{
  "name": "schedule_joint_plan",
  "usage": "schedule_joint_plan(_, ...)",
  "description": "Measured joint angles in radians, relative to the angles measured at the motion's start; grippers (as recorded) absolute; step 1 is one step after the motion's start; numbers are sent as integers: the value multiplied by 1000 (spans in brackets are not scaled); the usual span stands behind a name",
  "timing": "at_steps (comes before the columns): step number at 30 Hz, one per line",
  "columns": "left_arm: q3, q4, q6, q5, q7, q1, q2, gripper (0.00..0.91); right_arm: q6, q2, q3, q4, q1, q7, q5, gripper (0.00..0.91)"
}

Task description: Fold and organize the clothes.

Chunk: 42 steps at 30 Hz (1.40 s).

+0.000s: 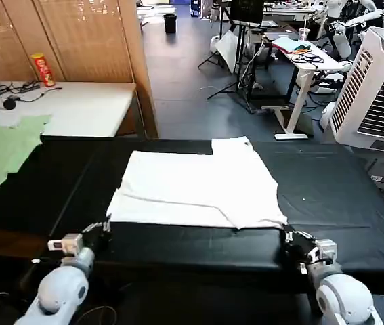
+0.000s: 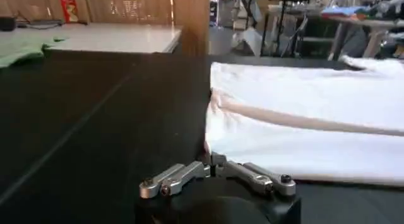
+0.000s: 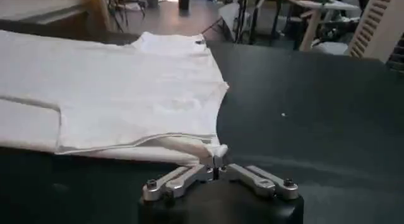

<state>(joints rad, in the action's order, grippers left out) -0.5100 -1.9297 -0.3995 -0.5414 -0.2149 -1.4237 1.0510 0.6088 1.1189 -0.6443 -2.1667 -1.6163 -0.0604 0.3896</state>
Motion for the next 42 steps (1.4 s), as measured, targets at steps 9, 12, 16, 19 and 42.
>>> schedule_joint_plan(9,-59,-140,-11,19,-5,-176,-52,0,5,18,-10,-35,-77,2,-14,59)
schedule_joint_plan(12,-72,-161,-11,14,-19,-213,-52,878,26,24,-11,-54,-90,-1,-13,878)
schedule_joint_plan(16,-73,-178,-6,18,-55,-224,-47,878,37,27,-23,-89,-114,2,-13,878)
schedule_joint_plan(19,-74,-191,-8,23,-89,-223,-37,878,45,23,-41,-130,-139,1,1,878)
schedule_joint_plan(42,-99,-142,-162,-242,-37,81,-138,878,-42,-52,108,258,499,-74,137,878)
